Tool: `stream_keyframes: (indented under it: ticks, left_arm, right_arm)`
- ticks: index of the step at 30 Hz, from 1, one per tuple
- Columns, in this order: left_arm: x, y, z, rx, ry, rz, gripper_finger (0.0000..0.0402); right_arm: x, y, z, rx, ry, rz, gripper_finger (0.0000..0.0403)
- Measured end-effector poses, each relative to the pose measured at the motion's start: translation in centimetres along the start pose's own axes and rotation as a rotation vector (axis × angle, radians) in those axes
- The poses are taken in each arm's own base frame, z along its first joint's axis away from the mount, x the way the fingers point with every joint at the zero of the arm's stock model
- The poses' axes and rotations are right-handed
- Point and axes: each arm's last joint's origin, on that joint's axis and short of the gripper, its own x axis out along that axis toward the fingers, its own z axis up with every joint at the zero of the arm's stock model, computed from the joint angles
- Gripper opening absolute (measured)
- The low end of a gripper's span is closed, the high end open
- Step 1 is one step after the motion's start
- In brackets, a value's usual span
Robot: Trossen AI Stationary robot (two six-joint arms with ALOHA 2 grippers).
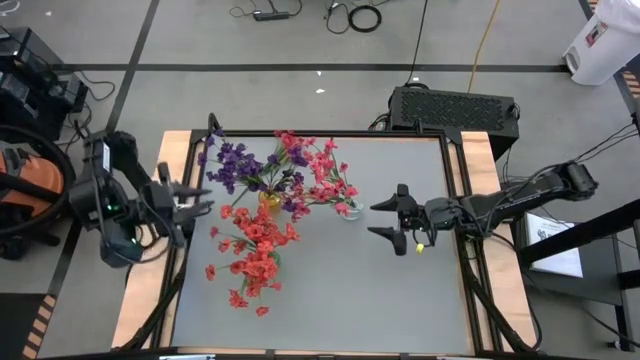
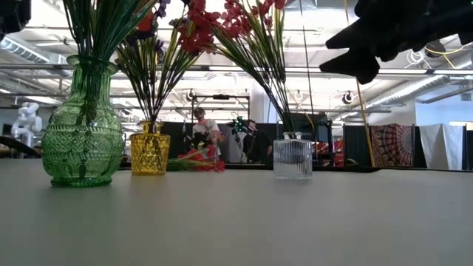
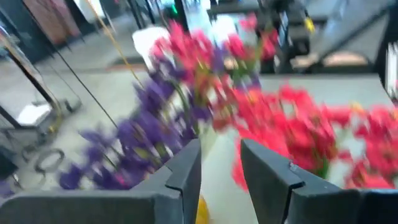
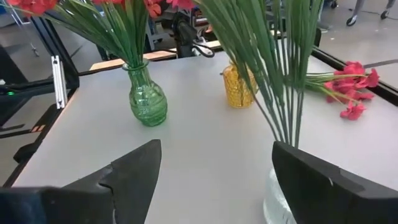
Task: Sort flowers into vase by color
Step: Put the pink flowers into the green vase
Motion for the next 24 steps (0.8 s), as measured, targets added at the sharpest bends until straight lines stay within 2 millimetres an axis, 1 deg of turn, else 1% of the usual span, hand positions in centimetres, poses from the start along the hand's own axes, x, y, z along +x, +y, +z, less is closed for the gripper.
stream_keyframes:
  ticks: [6, 12, 14, 18, 22, 24]
  left_arm:
    - [-0.8, 2.5, 1.3, -0.073, -0.176, 0.079, 0.0121]
    - [-1.4, 5.9, 1.8, -0.147, -0.270, 0.158, 0.0121]
    - [-1.7, 7.2, 1.8, -0.186, -0.292, 0.190, 0.0121]
    - [-2.2, 9.4, 2.1, -0.203, -0.320, 0.257, 0.0121]
    - [-2.9, 11.1, 2.4, -0.214, -0.327, 0.288, 0.0121]
    - [-3.0, 11.6, 2.4, -0.226, -0.329, 0.288, 0.0121]
  right_arm:
    - [-0.2, 0.5, -0.1, -0.001, 0.004, 0.028, 0.0299]
    - [-0.4, 1.3, -0.3, 0.009, 0.012, 0.066, 0.0299]
    - [-0.5, 1.5, -0.4, 0.014, 0.015, 0.078, 0.0299]
    - [-0.7, 2.0, -0.6, 0.014, 0.021, 0.104, 0.0299]
    - [-0.8, 2.3, -0.6, 0.009, 0.024, 0.122, 0.0299]
    - [-0.9, 2.5, -0.7, 0.007, 0.025, 0.129, 0.0299]
